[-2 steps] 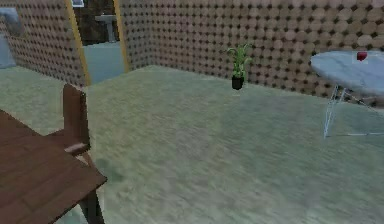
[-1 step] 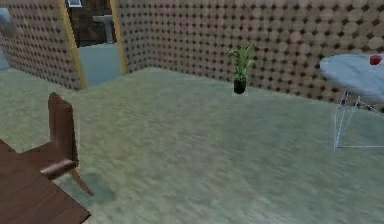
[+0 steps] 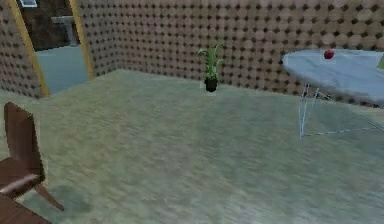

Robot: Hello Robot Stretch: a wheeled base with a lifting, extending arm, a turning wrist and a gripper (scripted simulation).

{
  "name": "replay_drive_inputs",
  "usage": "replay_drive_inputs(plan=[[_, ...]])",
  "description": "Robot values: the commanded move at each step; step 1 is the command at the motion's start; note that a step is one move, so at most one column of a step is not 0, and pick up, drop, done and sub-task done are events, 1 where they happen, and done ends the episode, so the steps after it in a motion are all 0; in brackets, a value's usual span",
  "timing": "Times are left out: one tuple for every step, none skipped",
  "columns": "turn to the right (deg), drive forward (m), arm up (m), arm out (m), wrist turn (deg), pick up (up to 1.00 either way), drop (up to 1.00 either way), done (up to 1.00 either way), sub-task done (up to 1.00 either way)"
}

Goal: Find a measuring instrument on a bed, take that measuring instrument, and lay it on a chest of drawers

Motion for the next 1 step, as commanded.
replay_drive_inputs(plan=[[0.0,0.50,0.00,0.00,0.0,0.00,0.00,0.00,0.00]])
